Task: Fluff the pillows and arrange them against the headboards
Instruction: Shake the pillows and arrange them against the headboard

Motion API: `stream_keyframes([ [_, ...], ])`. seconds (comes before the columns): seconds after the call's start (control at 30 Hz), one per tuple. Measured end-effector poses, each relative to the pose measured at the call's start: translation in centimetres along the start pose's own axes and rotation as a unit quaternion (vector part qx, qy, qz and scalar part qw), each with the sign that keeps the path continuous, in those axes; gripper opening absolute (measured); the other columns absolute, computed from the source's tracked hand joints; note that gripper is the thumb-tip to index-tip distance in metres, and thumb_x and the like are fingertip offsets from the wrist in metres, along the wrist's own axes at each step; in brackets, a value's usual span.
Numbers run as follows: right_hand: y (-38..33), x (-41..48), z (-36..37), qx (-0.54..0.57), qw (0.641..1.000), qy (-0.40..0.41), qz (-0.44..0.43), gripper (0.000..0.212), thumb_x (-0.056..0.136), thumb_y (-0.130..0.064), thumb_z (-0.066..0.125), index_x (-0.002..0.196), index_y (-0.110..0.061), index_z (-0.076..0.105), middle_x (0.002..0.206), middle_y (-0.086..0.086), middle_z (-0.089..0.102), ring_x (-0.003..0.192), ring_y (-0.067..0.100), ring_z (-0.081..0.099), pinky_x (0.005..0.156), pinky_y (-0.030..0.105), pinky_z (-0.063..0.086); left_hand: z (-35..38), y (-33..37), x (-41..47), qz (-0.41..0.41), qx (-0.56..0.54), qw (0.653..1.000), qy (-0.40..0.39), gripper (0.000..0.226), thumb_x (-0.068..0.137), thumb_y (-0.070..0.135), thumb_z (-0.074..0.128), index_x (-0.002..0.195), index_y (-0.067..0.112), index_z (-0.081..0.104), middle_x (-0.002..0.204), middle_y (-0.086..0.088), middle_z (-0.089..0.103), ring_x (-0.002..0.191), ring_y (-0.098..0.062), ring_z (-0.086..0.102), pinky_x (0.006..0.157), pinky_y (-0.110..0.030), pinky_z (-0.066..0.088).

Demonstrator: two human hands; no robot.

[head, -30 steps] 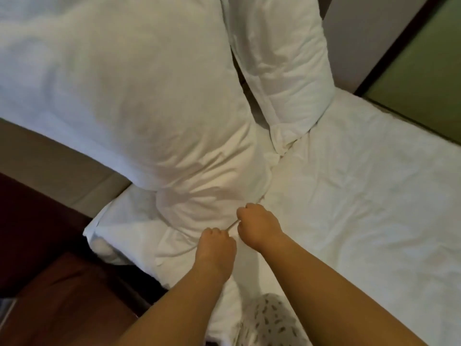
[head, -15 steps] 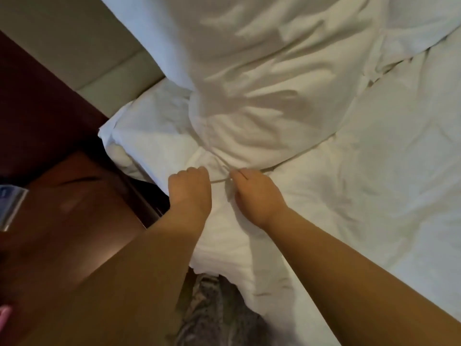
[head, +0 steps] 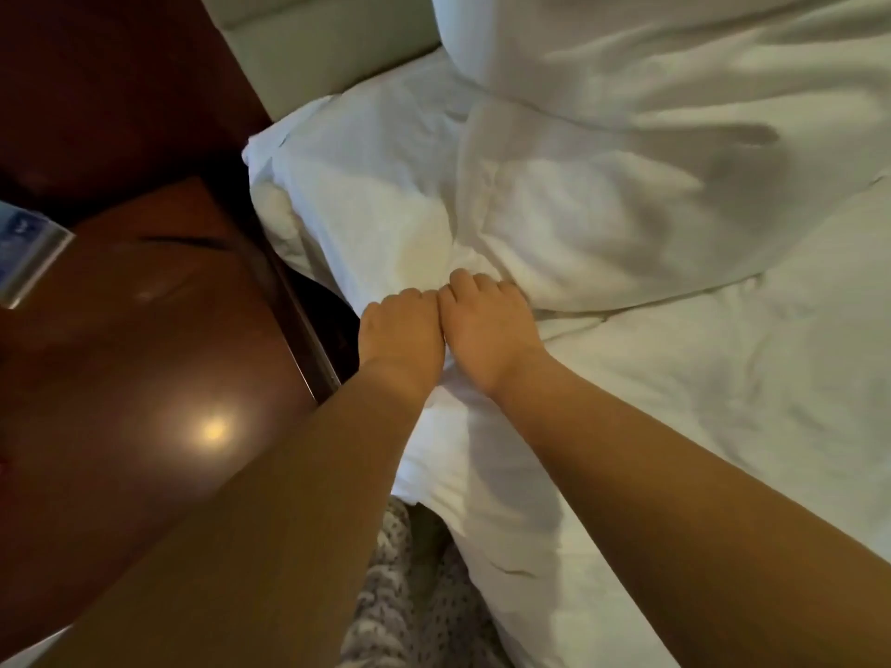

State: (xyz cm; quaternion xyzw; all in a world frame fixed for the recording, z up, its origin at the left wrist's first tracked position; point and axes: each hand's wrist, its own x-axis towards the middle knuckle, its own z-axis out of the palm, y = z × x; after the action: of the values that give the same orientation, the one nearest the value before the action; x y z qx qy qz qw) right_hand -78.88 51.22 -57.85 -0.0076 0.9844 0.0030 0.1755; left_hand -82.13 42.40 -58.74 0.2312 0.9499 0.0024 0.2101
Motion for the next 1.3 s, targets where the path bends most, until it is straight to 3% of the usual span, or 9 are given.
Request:
stream_keyframes([
  [0.1, -0.1, 0.4, -1.9, -0.005, 0.998, -0.046, -0.047, 0.021, 0.086, -0.012, 0.056, 0.105, -0.008, 0.060, 0.109, 0.009, 0.058, 0.102, 0.029, 0.056, 0.082, 0.036, 0.042, 0.6, 0.3, -1.3, -0.040, -0.063, 0.996, -0.040, 0.017, 0.093, 0.005, 0.048, 0.105, 0.010, 0.059, 0.108, -0.008, 0.063, 0.101, -0.027, 0.061, 0.083, -0.034, 0.045],
  [0.23, -0.4, 0.4, -3.3, -0.015, 0.990, -0.135, -0.033, 0.022, 0.091, -0.007, 0.047, 0.107, -0.006, 0.062, 0.112, 0.011, 0.059, 0.102, 0.030, 0.059, 0.073, 0.033, 0.040, 1.3, 1.1, -2.8, -0.124, -0.221, 0.963, -0.087, 0.016, 0.093, 0.007, 0.048, 0.100, 0.010, 0.063, 0.105, -0.012, 0.066, 0.100, -0.033, 0.062, 0.080, -0.036, 0.047],
  [0.4, -1.6, -2.3, -1.5, -0.033, 0.981, -0.182, -0.052, 0.025, 0.094, -0.008, 0.043, 0.109, -0.010, 0.063, 0.115, 0.009, 0.061, 0.105, 0.027, 0.060, 0.082, 0.034, 0.046, 2.6, 1.8, -5.6, -0.094, -0.136, 0.975, -0.150, 0.022, 0.086, 0.009, 0.053, 0.105, 0.017, 0.061, 0.114, -0.005, 0.062, 0.108, -0.030, 0.058, 0.091, -0.041, 0.050],
  [0.57, -0.7, -3.7, -3.2, 0.027, 0.991, -0.124, -0.043, 0.023, 0.094, -0.016, 0.045, 0.109, -0.012, 0.062, 0.111, 0.008, 0.057, 0.105, 0.028, 0.055, 0.083, 0.035, 0.044, 0.2, 1.3, -5.8, -0.006, -0.020, 0.993, -0.120, 0.029, 0.093, 0.017, 0.050, 0.122, 0.019, 0.054, 0.121, -0.003, 0.051, 0.115, -0.023, 0.049, 0.096, -0.033, 0.038],
  [0.67, -0.3, -4.7, -6.7, 0.023, 0.994, -0.081, -0.071, 0.023, 0.091, -0.011, 0.046, 0.109, -0.009, 0.060, 0.110, 0.010, 0.058, 0.103, 0.030, 0.055, 0.083, 0.036, 0.042, -3.3, 0.2, -6.3, -0.004, -0.019, 0.994, -0.103, 0.030, 0.094, 0.025, 0.047, 0.125, 0.022, 0.049, 0.120, -0.002, 0.052, 0.113, -0.021, 0.049, 0.092, -0.032, 0.038],
  [0.8, 0.2, -4.4, -14.7, -0.001, 0.996, 0.003, -0.093, 0.024, 0.085, -0.005, 0.052, 0.108, -0.008, 0.060, 0.102, 0.012, 0.060, 0.095, 0.031, 0.056, 0.075, 0.036, 0.039, -12.0, -0.1, -5.7, -0.008, -0.069, 0.996, -0.049, 0.026, 0.093, 0.019, 0.046, 0.119, 0.019, 0.048, 0.117, -0.001, 0.055, 0.112, -0.020, 0.051, 0.093, -0.030, 0.038],
  [0.93, 1.4, -3.0, -24.7, -0.007, 0.991, 0.124, -0.049, 0.018, 0.066, -0.003, 0.070, 0.083, -0.008, 0.067, 0.075, 0.011, 0.062, 0.069, 0.029, 0.061, 0.057, 0.035, 0.041, -23.2, -0.7, -5.0, 0.018, -0.079, 0.996, 0.040, 0.026, 0.090, 0.021, 0.047, 0.116, 0.021, 0.048, 0.115, -0.001, 0.057, 0.108, -0.022, 0.053, 0.089, -0.030, 0.040],
  [1.03, 2.3, -2.2, -31.5, -0.023, 0.980, 0.198, -0.023, 0.021, 0.043, -0.012, 0.074, 0.049, -0.014, 0.054, 0.047, 0.002, 0.050, 0.038, 0.023, 0.051, 0.044, 0.023, 0.023, -31.1, -1.4, -5.0, 0.039, -0.080, 0.991, 0.102, 0.028, 0.088, 0.019, 0.050, 0.116, 0.022, 0.048, 0.116, -0.002, 0.058, 0.109, -0.024, 0.055, 0.088, -0.032, 0.041],
  [1.3, 5.4, -0.3, -45.6, -0.047, 0.939, 0.340, 0.001, 0.038, 0.034, -0.002, 0.081, 0.043, -0.016, 0.047, 0.045, -0.001, 0.046, 0.036, 0.017, 0.037, 0.043, 0.022, 0.019, -45.8, -1.7, -5.3, 0.032, -0.099, 0.960, 0.259, 0.066, 0.091, 0.016, 0.042, 0.149, 0.030, 0.014, 0.110, -0.004, 0.059, 0.099, -0.023, 0.057, 0.083, -0.033, 0.045],
])
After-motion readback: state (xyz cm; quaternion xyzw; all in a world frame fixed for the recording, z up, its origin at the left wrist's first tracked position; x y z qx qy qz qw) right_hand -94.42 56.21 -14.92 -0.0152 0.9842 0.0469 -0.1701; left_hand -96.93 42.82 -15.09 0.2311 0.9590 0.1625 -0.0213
